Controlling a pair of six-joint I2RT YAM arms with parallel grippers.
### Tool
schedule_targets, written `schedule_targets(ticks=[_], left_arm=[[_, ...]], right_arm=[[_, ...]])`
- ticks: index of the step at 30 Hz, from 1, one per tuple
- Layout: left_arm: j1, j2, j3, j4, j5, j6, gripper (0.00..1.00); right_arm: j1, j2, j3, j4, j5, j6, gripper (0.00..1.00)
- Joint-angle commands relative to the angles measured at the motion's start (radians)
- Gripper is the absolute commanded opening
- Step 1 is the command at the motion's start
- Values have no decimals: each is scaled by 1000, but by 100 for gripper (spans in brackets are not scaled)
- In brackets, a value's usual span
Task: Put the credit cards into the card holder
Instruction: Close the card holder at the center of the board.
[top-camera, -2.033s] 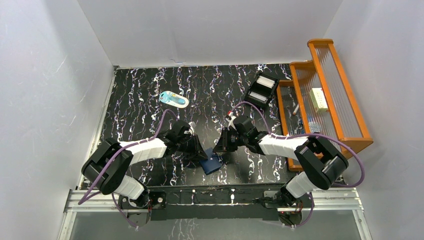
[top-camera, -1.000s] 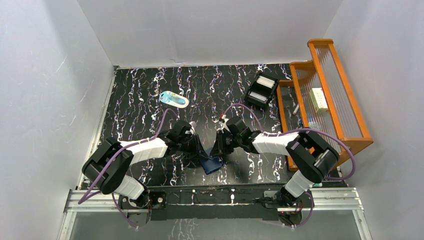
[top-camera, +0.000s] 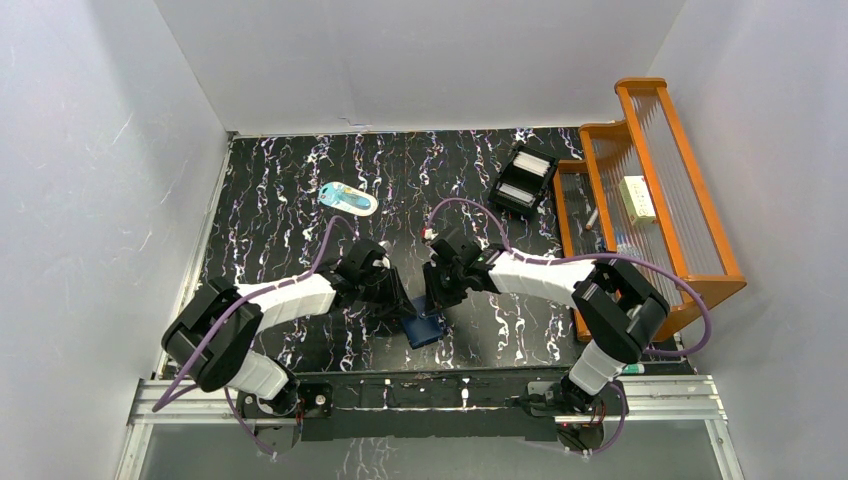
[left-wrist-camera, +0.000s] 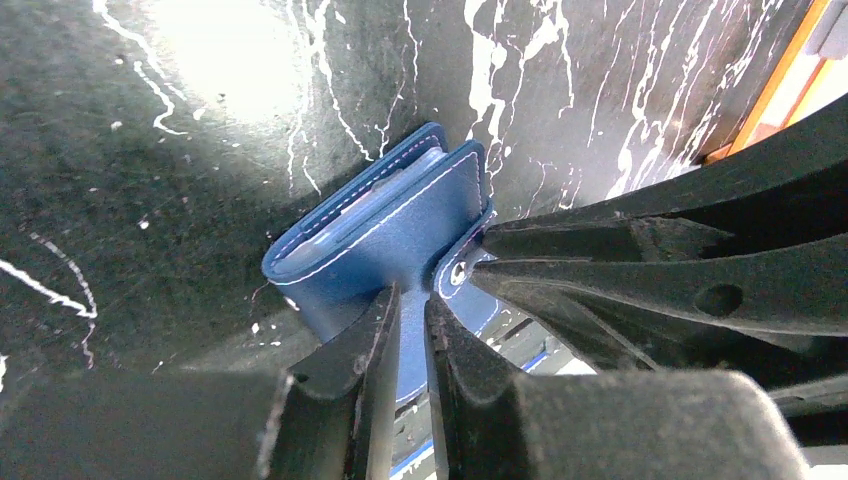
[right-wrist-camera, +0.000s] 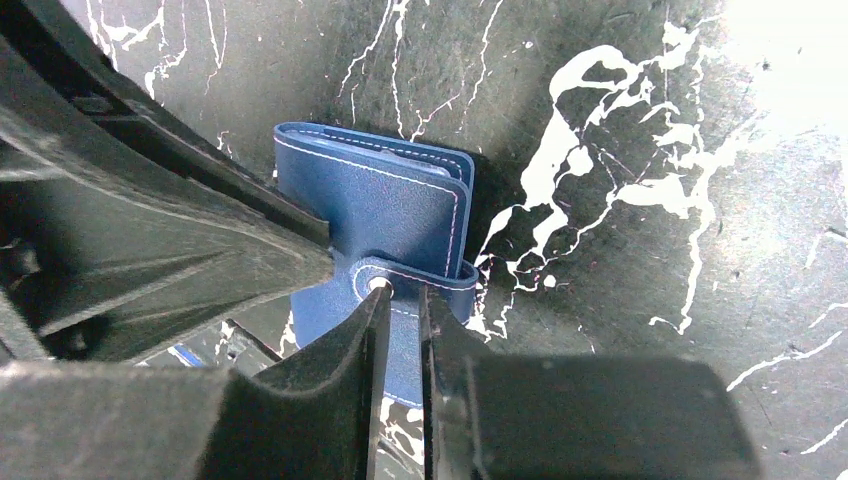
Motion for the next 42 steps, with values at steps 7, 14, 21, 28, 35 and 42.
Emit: schedule_targets(ticks=[7,14,21,28,35,42], left_arm=[[-2,-50,36,-102,-64,-16,14],[-1,-7,17,-87,-76,-8,13],[-2,6,19,-89,-75,2,13],[-2,41,38,-103,-83,2,13],[-1,50,38,-108,-90,-2,13],[-2,72,47,-132,-103,0,13]], right_arm=[[8,-7,74,-48,42,16,28],[31,25,109,-62,59,20,29],[59,47,111,-73,55,17,25],[74,55,86,-72,53,18,22],[83,47,89,-78,42,22,19],[93,27,95,-130,78,5,19]])
